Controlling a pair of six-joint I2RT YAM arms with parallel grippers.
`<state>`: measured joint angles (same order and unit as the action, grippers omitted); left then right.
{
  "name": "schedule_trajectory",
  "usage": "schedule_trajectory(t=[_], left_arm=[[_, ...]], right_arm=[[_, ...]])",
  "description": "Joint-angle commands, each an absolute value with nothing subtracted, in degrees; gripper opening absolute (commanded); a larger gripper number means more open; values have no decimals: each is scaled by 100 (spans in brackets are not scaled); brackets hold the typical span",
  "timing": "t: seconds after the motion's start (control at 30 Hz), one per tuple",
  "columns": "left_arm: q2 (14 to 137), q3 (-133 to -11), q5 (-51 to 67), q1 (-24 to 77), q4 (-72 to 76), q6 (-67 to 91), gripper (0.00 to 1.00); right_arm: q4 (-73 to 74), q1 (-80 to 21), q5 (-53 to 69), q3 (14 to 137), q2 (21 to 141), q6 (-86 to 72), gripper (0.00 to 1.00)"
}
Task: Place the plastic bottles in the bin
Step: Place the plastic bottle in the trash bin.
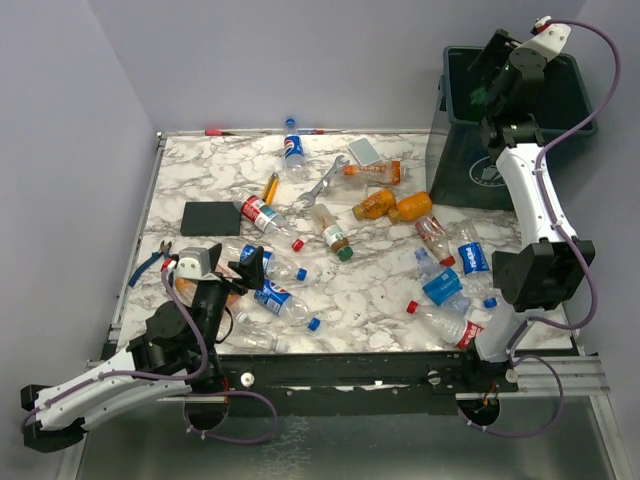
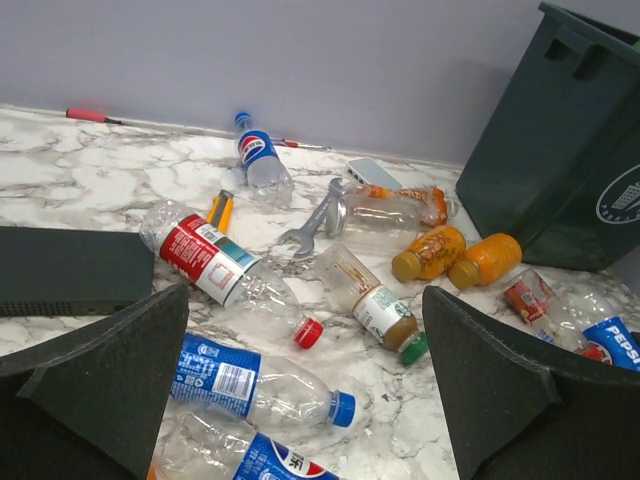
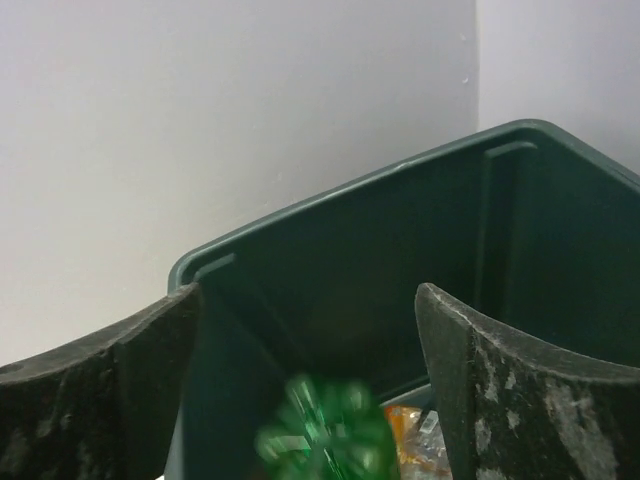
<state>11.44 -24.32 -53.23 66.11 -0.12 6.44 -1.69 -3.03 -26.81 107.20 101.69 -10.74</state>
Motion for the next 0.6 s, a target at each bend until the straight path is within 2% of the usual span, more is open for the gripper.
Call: schedule_trajectory(t=[0.0, 0.33, 0.43, 0.57], left_arm=[[1295, -2492, -5216, 6614, -21, 553, 99], [1613, -2513, -5195, 6616, -19, 509, 99], [1606, -2513, -5401, 6618, -64, 497, 99], [1573, -2498, -5592, 6614, -167, 495, 99]], right_arm=[[-19, -265, -2346, 10797, 10010, -1264, 92], [-194, -404, -732, 10822, 8866, -2529, 100], [-363, -998, -237, 10263, 8118, -2467, 100], [-479, -1980, 343, 8722, 6832, -2300, 99]])
